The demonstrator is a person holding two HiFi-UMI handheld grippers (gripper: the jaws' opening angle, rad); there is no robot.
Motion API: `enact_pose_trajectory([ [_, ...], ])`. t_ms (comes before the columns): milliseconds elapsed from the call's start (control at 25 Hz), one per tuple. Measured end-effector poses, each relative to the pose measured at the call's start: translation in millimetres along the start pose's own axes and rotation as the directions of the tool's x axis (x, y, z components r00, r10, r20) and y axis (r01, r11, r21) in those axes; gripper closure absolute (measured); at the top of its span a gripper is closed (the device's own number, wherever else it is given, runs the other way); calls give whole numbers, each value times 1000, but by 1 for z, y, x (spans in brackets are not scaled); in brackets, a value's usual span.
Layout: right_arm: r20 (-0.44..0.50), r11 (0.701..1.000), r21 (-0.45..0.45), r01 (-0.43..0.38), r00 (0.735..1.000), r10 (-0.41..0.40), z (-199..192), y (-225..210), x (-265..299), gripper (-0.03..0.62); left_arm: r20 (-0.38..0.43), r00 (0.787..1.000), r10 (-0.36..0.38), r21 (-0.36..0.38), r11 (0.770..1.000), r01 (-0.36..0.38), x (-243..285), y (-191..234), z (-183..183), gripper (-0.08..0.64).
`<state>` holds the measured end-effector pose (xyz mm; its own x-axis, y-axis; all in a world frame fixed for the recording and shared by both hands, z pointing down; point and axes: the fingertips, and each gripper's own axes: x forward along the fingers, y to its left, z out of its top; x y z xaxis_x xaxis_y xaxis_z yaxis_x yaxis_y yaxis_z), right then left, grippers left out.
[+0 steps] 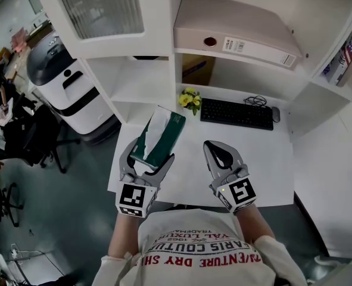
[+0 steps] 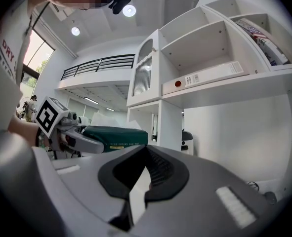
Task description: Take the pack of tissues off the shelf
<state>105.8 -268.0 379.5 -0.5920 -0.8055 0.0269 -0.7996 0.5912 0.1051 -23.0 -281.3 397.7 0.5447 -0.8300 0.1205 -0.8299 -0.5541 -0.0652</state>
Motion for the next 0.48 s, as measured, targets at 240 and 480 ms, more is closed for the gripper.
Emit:
enact_pose_trajectory([
  [240,-6,1000,8,-4,1000,4,-1,5,-1,591,0,1000,3,-12,1000,-3,-5,0,-2,121],
  [480,-5,1000,-5,-6,1000,6,0,11,-2,591,16,1000,-3,-14,1000,3,-10,0,0,121],
])
